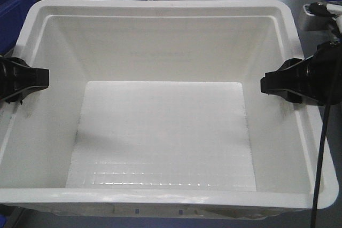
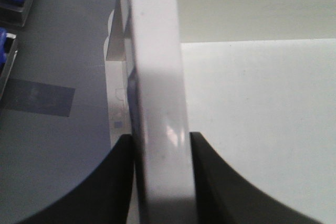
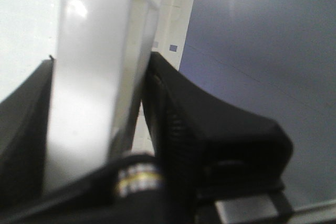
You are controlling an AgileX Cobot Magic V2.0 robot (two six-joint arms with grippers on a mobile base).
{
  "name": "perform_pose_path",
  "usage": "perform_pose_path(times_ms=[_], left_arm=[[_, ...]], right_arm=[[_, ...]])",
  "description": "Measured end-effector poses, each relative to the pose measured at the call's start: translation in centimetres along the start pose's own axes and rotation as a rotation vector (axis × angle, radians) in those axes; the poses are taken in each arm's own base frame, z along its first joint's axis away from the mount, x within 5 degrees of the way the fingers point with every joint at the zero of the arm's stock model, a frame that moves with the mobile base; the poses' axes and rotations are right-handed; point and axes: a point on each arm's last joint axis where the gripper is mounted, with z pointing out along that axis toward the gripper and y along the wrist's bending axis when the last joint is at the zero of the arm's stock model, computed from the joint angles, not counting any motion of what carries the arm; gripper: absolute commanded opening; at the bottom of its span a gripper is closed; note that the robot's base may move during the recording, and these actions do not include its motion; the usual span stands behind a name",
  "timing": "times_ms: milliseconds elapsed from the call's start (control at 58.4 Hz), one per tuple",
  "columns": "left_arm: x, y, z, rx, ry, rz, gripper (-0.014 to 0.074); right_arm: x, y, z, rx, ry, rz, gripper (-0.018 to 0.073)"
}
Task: Move bin from left to right shelf
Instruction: 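Hold the tote with both grippers while the base turns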
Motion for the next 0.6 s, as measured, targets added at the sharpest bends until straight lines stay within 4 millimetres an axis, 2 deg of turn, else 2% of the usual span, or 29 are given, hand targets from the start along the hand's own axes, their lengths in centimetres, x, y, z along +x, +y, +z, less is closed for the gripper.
perform_pose_path(times_ms=[599], left_arm=[[0.0, 0.0, 0.0, 0.0, 0.0, 0.0, 0.0]], right_arm=[[0.01, 0.0, 0.0, 0.0, 0.001, 0.0, -0.0005]])
